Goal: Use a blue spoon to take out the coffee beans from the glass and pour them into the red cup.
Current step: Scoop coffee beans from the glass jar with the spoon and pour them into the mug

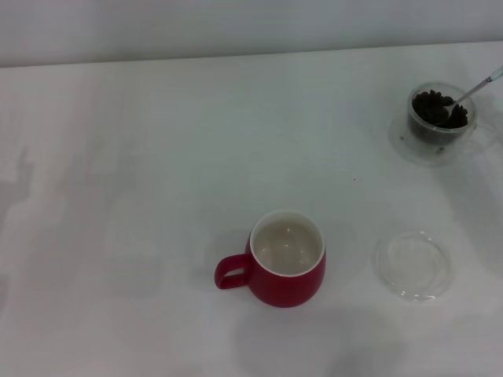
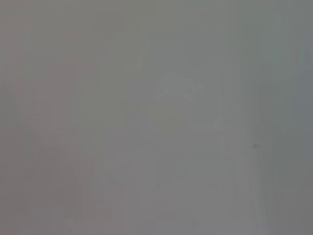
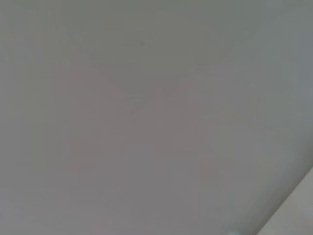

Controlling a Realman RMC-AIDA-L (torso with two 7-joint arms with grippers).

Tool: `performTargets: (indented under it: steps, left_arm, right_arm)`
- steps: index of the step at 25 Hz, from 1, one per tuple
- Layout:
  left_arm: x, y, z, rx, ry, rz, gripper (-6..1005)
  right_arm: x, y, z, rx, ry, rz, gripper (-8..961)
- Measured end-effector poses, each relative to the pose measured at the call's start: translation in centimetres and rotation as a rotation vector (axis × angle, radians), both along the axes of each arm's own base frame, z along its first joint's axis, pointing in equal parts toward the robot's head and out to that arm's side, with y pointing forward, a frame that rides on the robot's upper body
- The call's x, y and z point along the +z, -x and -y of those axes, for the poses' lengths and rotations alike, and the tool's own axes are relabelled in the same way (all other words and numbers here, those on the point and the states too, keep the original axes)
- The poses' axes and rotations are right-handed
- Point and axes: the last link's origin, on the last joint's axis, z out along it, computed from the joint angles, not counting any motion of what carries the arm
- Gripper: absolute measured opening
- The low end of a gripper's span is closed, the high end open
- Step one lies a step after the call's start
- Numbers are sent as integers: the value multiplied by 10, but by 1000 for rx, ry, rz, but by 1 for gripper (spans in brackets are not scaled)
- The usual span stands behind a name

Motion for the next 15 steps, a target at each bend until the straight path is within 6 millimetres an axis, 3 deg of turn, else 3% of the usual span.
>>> performTargets:
  steps: [15]
  left_arm:
    - [0, 1, 1, 4, 0, -1, 564]
  right_arm:
    - [7, -2, 1, -15, -31, -74, 145]
